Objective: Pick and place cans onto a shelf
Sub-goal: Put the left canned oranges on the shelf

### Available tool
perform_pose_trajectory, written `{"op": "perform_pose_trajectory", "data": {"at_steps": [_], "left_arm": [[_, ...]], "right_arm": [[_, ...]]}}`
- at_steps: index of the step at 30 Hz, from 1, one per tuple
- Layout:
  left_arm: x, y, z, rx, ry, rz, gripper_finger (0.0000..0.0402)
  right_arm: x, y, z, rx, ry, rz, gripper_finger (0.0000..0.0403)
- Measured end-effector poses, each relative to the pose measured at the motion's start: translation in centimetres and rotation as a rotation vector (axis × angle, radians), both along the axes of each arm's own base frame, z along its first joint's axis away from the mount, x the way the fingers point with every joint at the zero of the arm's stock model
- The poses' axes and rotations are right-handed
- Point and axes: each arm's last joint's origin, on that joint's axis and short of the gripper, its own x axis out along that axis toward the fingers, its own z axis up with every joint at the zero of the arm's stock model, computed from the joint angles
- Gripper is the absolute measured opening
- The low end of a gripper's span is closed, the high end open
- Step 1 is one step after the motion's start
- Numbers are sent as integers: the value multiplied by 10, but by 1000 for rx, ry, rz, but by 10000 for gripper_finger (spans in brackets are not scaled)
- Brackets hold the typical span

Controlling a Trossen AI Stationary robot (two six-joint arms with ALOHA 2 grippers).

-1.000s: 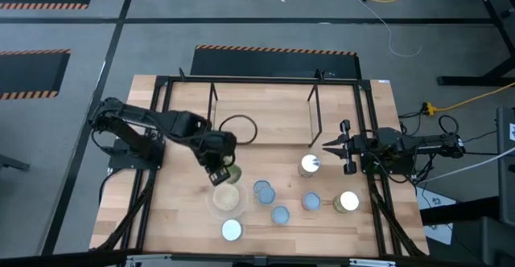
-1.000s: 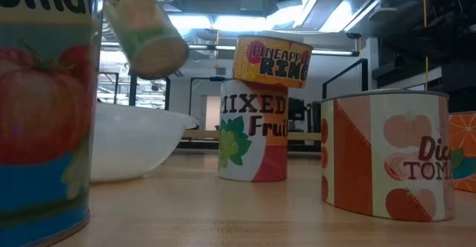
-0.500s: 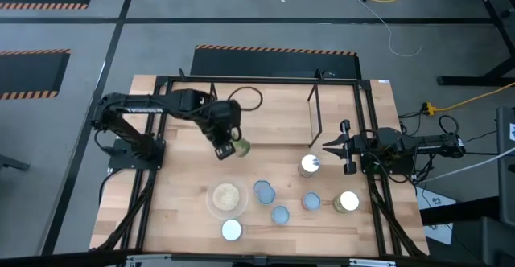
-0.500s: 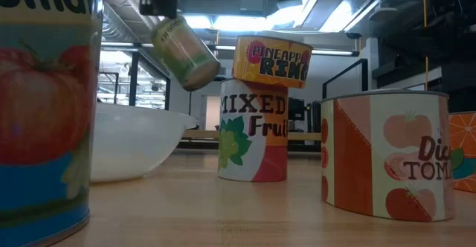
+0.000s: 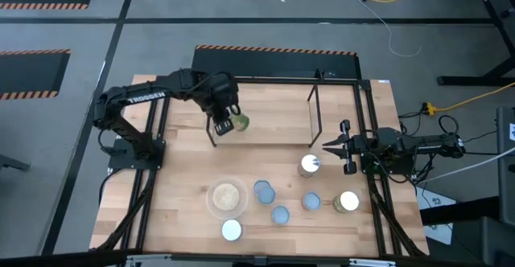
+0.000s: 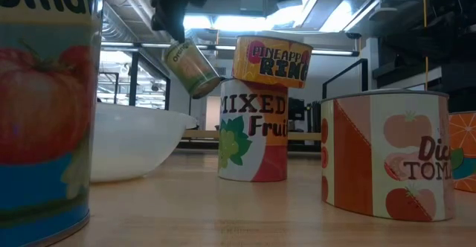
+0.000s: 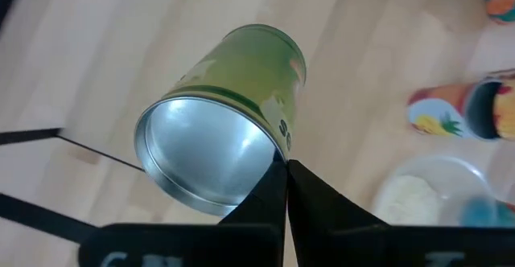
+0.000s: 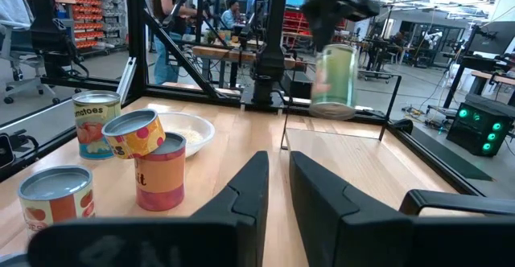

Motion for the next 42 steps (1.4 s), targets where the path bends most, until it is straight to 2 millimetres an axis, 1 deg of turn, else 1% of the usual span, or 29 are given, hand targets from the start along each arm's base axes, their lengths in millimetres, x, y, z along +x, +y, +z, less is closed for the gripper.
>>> {"op": "perform_pose_trajectory", "data": {"at_steps": [11,16,23,28,31,33,35,38,40,42], "left_arm": [[-13,34,0,56,7,-6,0],[-18,46,0,82,5,-13,0],[-18,59,1,133,-30,-33,0],[-10,71,-13,126,14,-48,0],[0,77,-28,117,65,-72,0],[5,81,-33,124,110,-78,0],[10,85,-30,136,130,-86,0],[19,89,-20,150,158,-93,0],[27,90,-12,157,160,-101,0],[30,89,-5,157,191,-108,0]], "right_arm": [[0,0,0,0,0,0,59],[0,0,0,0,0,0,59],[0,0,0,0,-1,0,59],[0,0,0,-4,-1,0,59],[0,0,0,-4,-1,0,59],[0,0,0,-3,-2,0,59],[0,0,0,-3,-2,-1,59],[0,0,0,-3,-1,-1,59],[0,0,0,-4,-2,-1,59],[0,0,0,-3,-1,0,59]]}}
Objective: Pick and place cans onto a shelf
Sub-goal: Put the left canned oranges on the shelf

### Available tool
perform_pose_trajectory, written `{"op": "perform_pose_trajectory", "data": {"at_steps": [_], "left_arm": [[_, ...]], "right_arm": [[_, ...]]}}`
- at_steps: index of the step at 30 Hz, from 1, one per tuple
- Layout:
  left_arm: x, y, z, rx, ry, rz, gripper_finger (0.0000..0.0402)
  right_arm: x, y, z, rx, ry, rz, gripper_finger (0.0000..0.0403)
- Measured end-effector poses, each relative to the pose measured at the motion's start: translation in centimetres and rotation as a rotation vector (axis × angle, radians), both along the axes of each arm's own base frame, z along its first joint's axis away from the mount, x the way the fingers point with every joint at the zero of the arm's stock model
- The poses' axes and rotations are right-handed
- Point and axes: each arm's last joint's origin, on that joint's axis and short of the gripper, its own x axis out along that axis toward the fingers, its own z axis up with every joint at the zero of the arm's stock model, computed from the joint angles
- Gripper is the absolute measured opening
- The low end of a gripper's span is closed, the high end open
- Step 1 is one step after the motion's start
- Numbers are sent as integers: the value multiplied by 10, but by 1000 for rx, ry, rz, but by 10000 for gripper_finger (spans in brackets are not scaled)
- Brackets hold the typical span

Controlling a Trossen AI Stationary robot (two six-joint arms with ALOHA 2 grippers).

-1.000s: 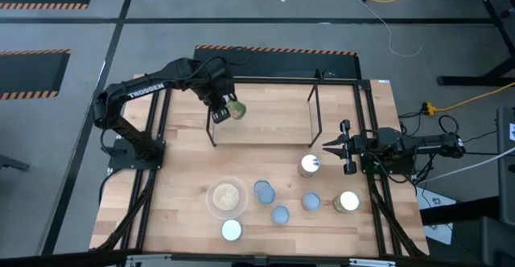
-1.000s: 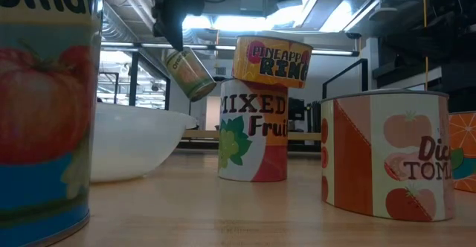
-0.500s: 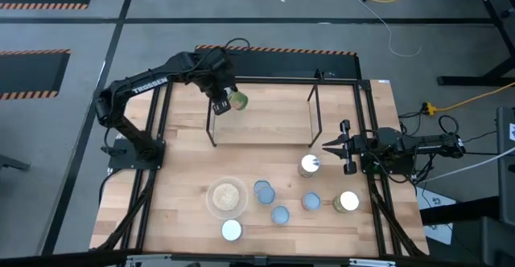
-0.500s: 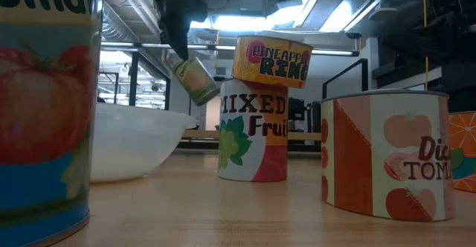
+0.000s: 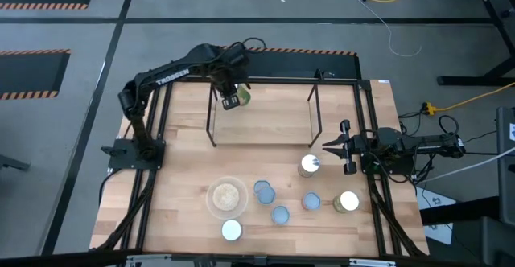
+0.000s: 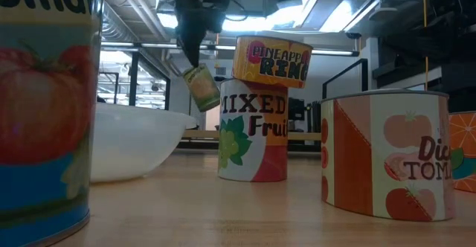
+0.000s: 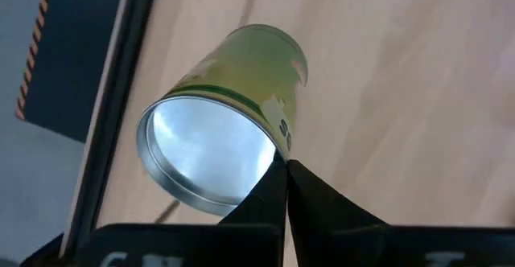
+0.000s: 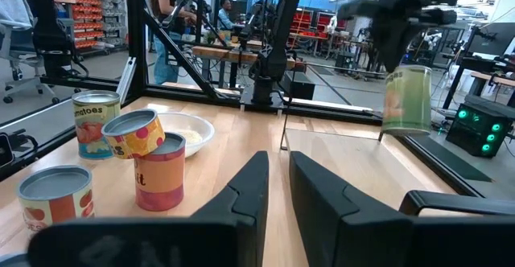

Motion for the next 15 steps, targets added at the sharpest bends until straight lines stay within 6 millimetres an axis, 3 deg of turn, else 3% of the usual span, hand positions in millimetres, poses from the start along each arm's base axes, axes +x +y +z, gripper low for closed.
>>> {"op": "perform_pose_trajectory", "data": {"at_steps": [4,15], "left_arm": [[6,-5,6,17,58,-11,0],[14,-12,-9,-8,175,-27,0]], "right_arm": [[0,0,0,0,0,0,59],[0,0,0,0,0,0,59]]}}
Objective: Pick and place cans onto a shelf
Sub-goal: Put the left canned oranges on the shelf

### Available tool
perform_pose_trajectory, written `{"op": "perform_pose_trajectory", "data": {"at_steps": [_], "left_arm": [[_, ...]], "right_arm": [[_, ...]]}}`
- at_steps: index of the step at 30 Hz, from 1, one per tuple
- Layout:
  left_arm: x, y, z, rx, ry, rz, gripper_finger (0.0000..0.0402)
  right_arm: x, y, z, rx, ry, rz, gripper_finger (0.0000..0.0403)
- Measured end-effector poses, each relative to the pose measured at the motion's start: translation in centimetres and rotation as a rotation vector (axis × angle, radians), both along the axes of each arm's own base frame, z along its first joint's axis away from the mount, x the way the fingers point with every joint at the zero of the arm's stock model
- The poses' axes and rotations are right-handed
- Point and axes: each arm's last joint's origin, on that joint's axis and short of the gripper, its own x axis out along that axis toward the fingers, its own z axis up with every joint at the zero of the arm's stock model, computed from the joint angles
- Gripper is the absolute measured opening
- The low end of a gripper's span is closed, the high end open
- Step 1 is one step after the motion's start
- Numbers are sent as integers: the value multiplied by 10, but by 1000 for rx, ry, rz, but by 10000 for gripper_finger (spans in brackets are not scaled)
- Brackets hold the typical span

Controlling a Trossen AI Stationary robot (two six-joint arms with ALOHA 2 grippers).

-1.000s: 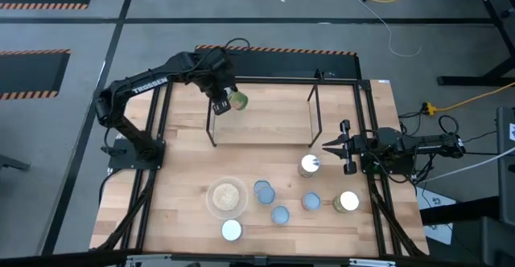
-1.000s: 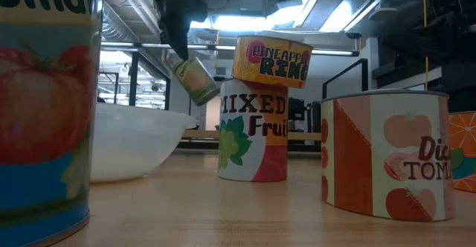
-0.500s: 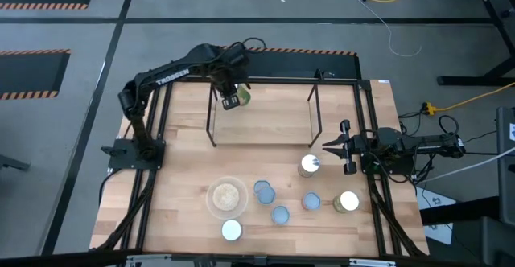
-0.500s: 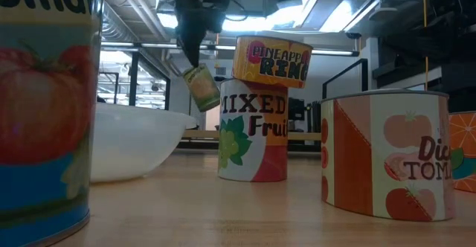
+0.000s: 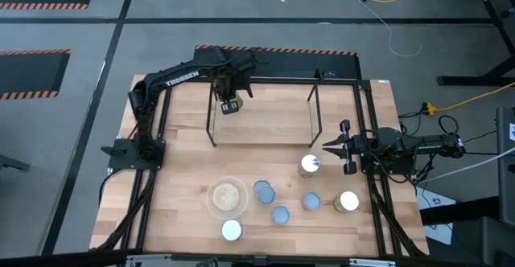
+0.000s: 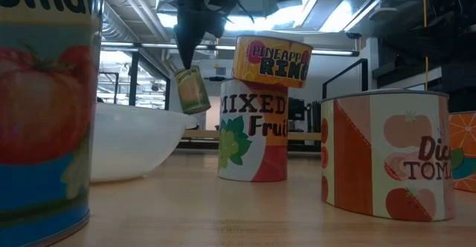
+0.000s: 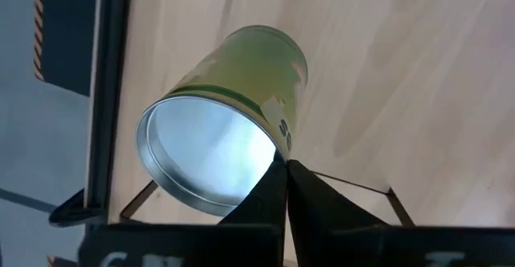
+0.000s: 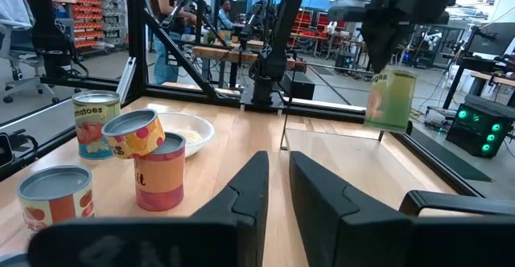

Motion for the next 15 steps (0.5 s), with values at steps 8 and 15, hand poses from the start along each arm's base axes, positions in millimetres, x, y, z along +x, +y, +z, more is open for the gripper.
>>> {"op": "perform_pose_trajectory", "data": {"at_steps": [8,15], "left_arm": [[13,5,-25,-38,81,-2,0],[21,7,-42,-49,141,9,0]], "right_arm": [[0,0,0,0,0,0,59],[0,0,0,2,1,0,59]]}}
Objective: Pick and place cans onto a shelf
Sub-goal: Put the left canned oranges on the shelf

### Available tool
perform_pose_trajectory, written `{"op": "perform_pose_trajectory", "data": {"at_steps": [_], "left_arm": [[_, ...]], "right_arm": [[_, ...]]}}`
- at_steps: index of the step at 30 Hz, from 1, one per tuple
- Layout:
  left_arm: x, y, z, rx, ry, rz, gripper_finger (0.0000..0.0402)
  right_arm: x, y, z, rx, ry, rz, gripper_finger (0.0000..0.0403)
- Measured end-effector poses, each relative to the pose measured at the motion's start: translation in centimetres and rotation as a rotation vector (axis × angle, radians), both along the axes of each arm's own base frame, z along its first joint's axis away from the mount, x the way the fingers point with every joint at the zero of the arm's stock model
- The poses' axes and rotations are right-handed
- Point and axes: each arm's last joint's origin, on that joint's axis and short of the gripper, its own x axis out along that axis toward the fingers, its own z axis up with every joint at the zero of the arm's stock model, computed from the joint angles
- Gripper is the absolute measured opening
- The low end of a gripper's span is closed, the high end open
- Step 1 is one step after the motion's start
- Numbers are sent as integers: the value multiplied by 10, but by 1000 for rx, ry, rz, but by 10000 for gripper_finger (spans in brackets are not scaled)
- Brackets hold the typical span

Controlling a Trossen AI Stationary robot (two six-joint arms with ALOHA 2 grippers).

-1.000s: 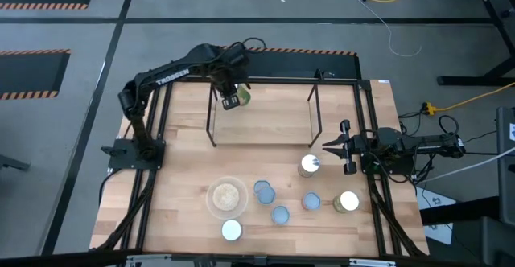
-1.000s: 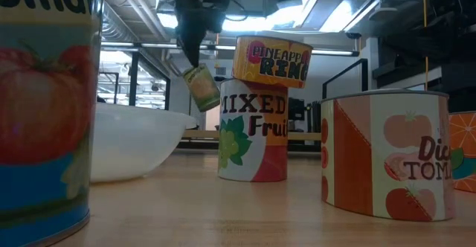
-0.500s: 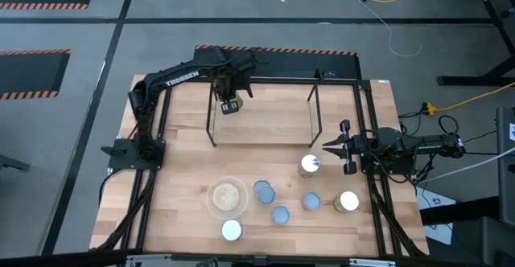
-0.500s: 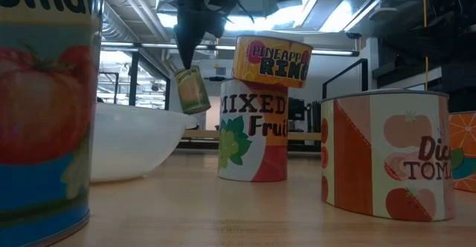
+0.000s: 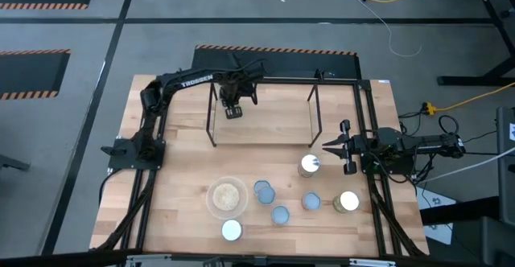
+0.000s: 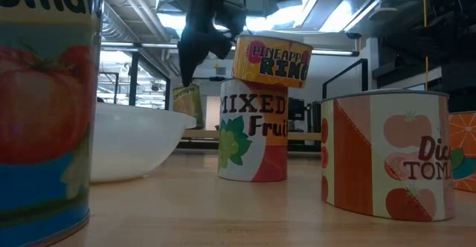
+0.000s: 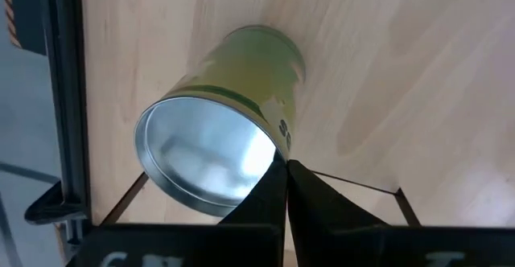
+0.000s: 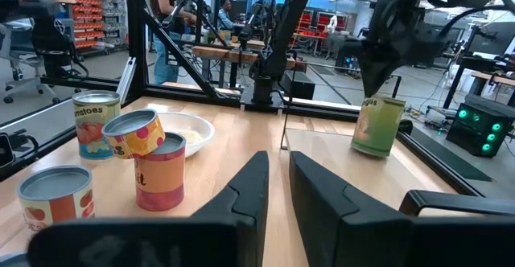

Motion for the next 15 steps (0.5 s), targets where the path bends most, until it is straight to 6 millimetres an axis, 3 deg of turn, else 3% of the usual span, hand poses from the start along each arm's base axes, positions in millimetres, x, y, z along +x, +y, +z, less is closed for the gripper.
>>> {"op": "perform_pose_trajectory", "data": {"at_steps": [15], "left_arm": [[4,-4,-2,34,6,-13,0]], "right_arm": [[0,0,0,1,0,0,59]]}}
